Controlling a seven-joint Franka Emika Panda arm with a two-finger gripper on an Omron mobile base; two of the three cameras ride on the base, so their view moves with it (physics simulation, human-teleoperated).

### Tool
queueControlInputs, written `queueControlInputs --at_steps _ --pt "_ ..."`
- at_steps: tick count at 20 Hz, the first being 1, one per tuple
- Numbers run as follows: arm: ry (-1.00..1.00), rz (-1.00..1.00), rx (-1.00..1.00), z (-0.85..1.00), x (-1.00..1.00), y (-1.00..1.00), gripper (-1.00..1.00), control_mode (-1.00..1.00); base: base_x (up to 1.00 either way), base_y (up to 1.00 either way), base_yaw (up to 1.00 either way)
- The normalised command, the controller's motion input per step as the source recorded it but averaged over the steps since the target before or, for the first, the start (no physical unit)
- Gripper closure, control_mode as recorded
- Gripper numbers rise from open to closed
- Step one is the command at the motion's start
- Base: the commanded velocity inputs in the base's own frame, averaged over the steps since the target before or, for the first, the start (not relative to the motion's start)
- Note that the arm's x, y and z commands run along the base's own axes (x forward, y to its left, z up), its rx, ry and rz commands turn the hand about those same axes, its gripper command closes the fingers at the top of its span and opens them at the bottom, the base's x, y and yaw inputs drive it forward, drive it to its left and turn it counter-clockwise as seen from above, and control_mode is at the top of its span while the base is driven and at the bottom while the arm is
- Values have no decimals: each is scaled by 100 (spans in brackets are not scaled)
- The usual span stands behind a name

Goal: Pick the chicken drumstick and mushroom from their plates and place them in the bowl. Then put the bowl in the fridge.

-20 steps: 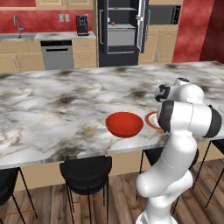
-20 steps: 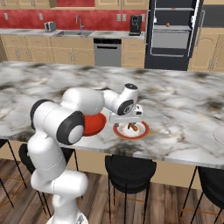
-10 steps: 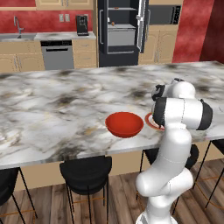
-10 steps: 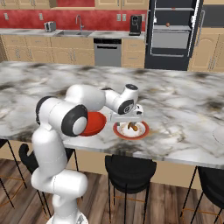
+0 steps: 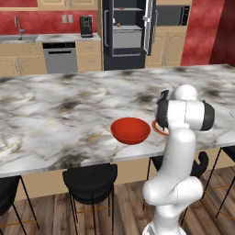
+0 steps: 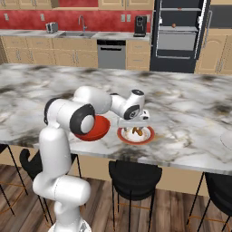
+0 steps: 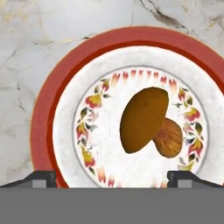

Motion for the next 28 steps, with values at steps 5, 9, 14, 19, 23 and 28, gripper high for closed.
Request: queueControlInputs --at_steps 5,9,14,19,23,28 --pt "0 0 -1 -18 25 -11 -100 -100 0 0 0" --pt "0 0 0 -13 22 -10 -100 -100 0 0 0" --pt "-1 0 0 -11 26 -2 -100 -100 0 0 0" --pt "0 0 0 -16 17 -1 -100 -100 0 0 0" --pt "0 0 0 -14 0 -1 -100 -100 0 0 0" --pt "0 0 0 -13 0 0 -100 -100 0 0 0"
